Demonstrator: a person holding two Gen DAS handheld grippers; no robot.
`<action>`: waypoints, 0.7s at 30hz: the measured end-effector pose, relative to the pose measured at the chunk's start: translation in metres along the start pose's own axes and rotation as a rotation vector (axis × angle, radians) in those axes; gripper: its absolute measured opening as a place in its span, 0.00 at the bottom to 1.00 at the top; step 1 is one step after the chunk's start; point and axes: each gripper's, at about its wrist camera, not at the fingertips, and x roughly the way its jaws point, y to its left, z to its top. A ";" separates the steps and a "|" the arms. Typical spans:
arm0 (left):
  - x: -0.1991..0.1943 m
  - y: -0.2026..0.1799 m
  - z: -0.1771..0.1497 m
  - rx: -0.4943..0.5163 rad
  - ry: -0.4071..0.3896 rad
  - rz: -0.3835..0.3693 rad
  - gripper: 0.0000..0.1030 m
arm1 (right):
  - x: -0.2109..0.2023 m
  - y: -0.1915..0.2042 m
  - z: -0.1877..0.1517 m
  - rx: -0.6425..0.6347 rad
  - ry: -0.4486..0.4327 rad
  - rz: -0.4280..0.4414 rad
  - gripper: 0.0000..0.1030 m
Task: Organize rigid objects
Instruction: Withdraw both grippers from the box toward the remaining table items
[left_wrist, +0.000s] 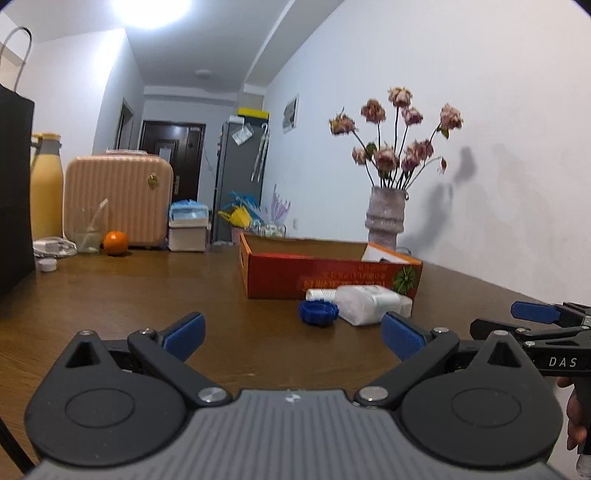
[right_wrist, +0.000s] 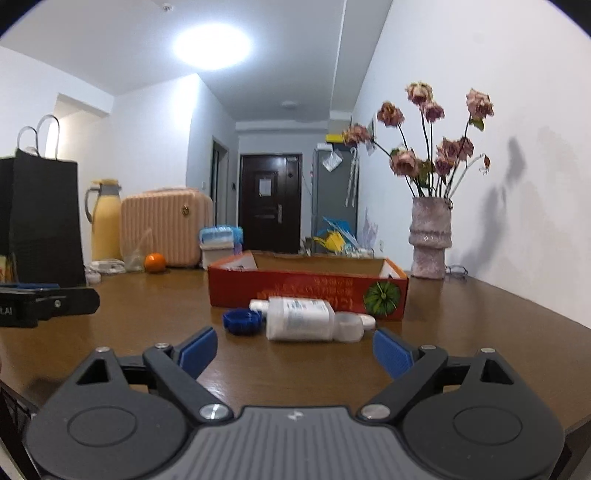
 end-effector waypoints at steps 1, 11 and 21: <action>0.005 -0.001 -0.001 -0.005 0.013 -0.003 1.00 | 0.001 -0.002 -0.001 0.009 0.002 -0.007 0.89; 0.066 -0.007 0.011 0.045 0.176 0.000 1.00 | 0.036 -0.029 0.008 0.025 0.071 -0.045 0.88; 0.171 -0.013 0.041 0.110 0.272 0.000 0.82 | 0.129 -0.077 0.044 -0.041 0.271 -0.050 0.81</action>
